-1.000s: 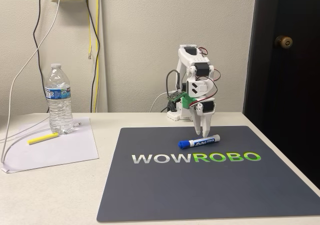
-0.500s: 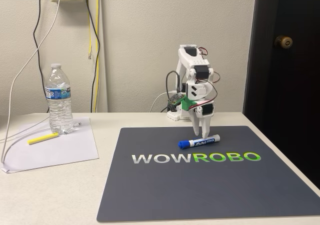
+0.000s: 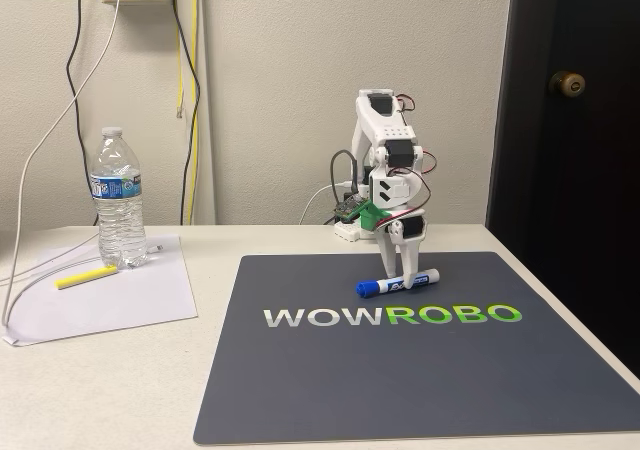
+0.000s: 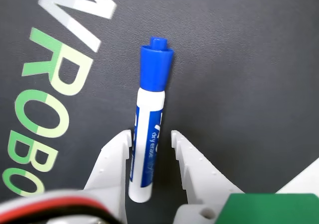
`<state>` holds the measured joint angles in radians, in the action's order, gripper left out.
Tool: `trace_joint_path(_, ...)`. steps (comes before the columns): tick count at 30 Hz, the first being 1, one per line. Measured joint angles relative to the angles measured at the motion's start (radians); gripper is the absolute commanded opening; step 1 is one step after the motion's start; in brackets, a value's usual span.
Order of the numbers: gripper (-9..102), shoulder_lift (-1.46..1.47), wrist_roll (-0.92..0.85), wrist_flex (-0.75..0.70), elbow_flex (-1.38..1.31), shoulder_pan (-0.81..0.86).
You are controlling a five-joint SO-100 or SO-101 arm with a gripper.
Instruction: Pick up the blue marker.
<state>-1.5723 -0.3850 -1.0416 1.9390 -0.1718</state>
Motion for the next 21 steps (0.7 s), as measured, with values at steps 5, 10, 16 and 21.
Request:
trace_joint_path(5, 16, 0.000, 0.000, 0.021, 0.015, 0.002)
trace_joint_path(10, 16, 0.000, 0.000, 0.046, 0.031, 0.002)
trace_joint_path(16, 11, 0.000, 0.000, 0.066, 0.040, 0.003)
trace_joint_path(21, 9, 0.000, 0.000, 0.074, 0.040, 0.003)
